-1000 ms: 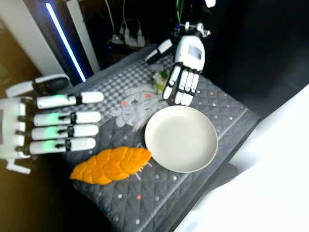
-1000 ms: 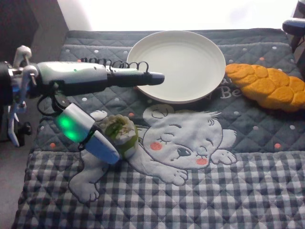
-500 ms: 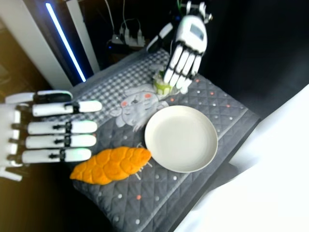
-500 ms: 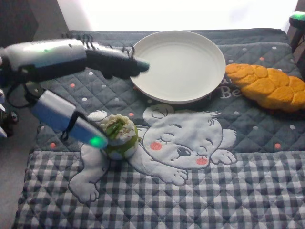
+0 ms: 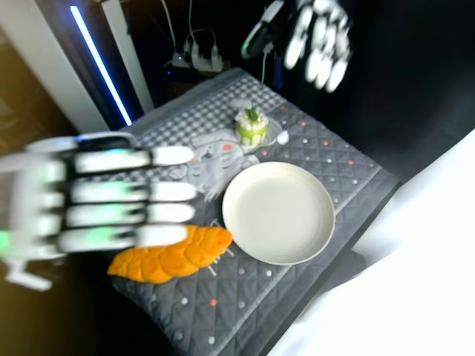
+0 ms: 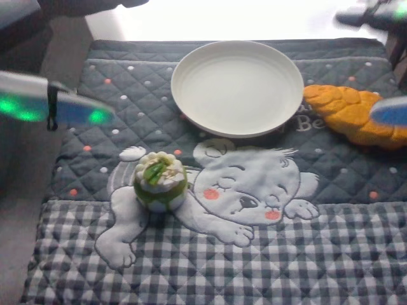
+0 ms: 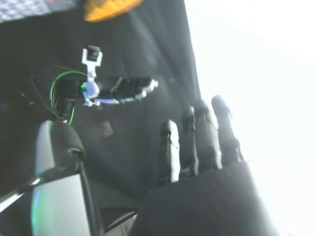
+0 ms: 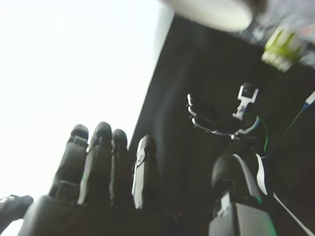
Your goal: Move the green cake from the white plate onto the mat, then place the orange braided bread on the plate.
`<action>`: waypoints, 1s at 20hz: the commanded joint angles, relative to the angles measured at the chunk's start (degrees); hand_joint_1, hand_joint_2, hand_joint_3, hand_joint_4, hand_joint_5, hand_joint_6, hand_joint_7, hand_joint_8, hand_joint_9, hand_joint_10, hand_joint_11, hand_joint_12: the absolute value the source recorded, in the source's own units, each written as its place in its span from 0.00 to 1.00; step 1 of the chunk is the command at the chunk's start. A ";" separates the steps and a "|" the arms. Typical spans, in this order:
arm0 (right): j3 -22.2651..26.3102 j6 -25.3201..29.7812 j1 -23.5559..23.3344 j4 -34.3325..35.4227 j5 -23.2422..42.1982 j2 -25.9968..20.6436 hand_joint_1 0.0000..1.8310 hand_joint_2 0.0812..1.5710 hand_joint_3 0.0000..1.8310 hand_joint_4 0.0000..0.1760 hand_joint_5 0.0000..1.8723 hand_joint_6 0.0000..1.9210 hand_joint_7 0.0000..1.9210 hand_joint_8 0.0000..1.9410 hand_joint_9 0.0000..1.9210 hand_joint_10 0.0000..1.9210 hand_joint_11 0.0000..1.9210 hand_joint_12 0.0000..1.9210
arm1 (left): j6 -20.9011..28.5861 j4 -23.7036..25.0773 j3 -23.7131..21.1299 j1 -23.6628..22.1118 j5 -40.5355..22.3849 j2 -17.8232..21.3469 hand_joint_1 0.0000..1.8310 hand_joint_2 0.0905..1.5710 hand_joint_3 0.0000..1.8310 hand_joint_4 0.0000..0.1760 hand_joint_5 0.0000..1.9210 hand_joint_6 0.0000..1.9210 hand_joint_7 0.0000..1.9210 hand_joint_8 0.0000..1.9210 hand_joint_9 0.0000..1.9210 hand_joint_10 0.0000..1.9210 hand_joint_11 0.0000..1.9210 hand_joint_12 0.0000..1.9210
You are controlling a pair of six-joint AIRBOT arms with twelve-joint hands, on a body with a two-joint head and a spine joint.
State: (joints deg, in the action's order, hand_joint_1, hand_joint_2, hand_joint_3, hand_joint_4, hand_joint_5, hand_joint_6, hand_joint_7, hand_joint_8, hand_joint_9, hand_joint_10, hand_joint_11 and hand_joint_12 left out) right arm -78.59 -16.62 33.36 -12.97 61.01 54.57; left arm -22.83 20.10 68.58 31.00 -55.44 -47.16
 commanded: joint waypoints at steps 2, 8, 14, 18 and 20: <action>-1.16 0.28 -0.50 3.46 2.77 -0.92 0.29 0.50 0.00 0.79 0.11 0.00 0.20 0.00 0.13 0.00 0.08 0.15 | -0.08 -2.56 -0.10 -0.28 -7.38 0.23 0.37 0.63 0.00 0.18 0.17 0.00 0.15 0.00 0.15 0.00 0.08 0.21; -3.40 0.28 -0.63 2.01 -4.44 -0.22 0.31 0.41 0.00 0.69 0.09 0.00 0.23 0.00 0.16 0.00 0.00 0.43 | -0.47 -3.46 -0.19 0.06 -7.87 0.23 0.35 0.50 0.00 0.24 0.09 0.00 0.07 0.00 0.08 0.00 0.02 0.19; -6.69 0.38 -1.04 0.81 -11.04 2.53 0.33 0.36 0.00 0.80 0.09 0.00 0.18 0.00 0.18 0.00 0.01 0.49 | -0.98 -3.72 -0.20 0.11 -7.74 -0.27 0.38 0.55 0.00 0.17 0.10 0.00 0.12 0.00 0.12 0.00 0.05 0.17; -10.09 3.86 -1.16 -0.69 -13.69 5.77 0.29 0.36 0.00 0.67 0.11 0.00 0.18 0.00 0.16 0.00 0.00 0.54 | -0.97 -3.76 -0.21 0.25 -7.71 -0.42 0.38 0.54 0.00 0.23 0.11 0.01 0.12 0.00 0.12 0.01 0.05 0.17; -11.02 3.99 -1.16 -0.93 -14.83 6.74 0.31 0.35 0.00 0.67 0.12 0.00 0.17 0.00 0.15 0.00 0.00 0.49 | -0.96 -3.77 -0.21 0.46 -7.63 -0.65 0.37 0.53 0.00 0.36 0.13 0.00 0.15 0.00 0.15 0.00 0.08 0.17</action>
State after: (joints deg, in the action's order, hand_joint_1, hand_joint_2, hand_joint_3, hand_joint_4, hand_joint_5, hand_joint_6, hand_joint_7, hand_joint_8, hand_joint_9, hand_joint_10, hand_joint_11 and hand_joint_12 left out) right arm -89.17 -13.10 32.86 -16.16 41.04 61.98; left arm -23.88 19.11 68.38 31.79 -56.77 -47.90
